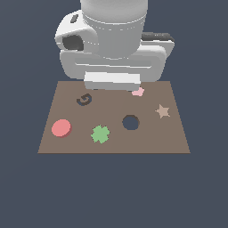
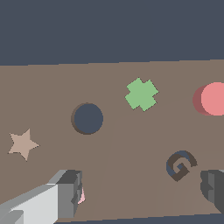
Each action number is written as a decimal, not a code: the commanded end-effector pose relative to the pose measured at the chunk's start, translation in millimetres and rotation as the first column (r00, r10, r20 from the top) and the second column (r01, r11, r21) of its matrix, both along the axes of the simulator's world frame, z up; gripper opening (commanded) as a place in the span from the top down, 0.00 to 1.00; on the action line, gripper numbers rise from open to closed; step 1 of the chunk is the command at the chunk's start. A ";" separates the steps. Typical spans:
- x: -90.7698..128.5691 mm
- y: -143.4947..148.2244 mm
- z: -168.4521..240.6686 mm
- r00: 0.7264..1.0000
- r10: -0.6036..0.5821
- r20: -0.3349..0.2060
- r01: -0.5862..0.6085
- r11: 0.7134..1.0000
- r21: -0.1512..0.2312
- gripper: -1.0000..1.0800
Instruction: Insert a designated object into the corresponding slot on a board.
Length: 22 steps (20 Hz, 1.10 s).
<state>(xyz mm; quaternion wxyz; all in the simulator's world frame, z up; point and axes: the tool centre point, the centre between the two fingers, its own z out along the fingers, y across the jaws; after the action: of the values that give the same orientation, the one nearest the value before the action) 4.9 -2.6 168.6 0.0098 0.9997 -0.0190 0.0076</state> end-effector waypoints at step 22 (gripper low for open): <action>41.5 -112.8 -77.1 0.999 -0.045 -0.009 0.045 0.999 0.012 0.04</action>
<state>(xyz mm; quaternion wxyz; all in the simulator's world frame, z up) 42.0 -102.6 100.3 0.0045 0.9992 -0.0390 0.0033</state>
